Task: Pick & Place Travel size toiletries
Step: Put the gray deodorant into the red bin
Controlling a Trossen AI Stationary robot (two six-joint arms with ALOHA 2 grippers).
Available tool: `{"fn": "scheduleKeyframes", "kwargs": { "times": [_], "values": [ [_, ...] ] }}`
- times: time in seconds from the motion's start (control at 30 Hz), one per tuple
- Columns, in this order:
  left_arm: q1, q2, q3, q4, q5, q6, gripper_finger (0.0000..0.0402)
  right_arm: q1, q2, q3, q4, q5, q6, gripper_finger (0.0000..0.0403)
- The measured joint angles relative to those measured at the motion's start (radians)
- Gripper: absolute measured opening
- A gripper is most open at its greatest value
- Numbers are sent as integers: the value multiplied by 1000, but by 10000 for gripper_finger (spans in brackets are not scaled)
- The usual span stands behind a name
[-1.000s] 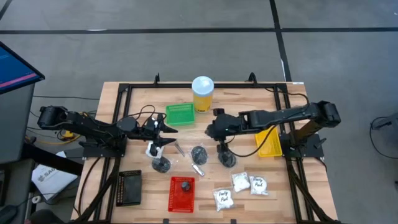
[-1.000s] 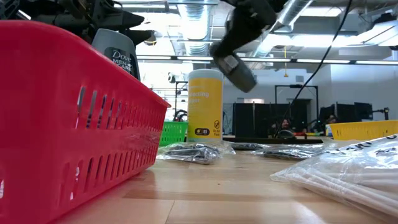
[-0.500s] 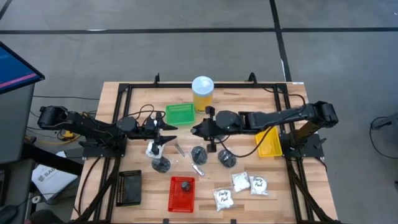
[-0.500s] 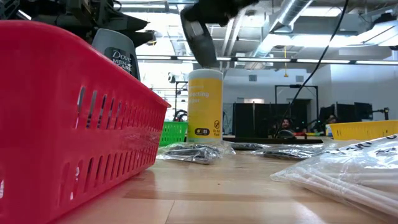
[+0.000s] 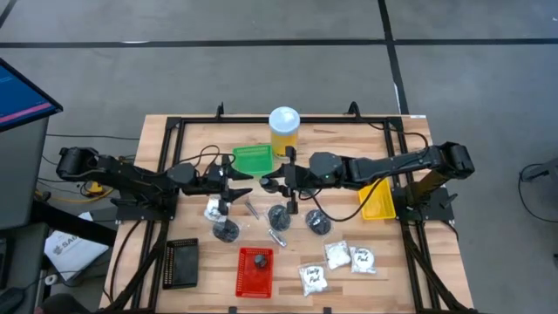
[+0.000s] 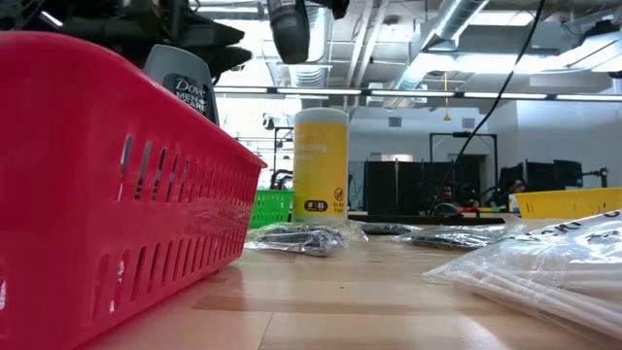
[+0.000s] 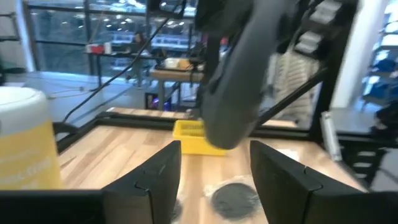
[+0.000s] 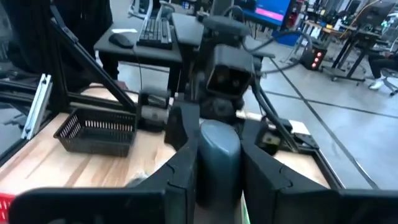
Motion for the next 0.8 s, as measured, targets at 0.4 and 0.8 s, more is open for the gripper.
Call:
{"fn": "scheduleKeyframes", "kwargs": {
  "times": [0.4, 0.8],
  "values": [
    [0, 187, 136, 9, 28, 20, 273, 1, 0, 0, 6, 0, 8, 81],
    [0, 257, 213, 16, 28, 21, 305, 2, 0, 0, 41, 1, 5, 81]
  ]
}}
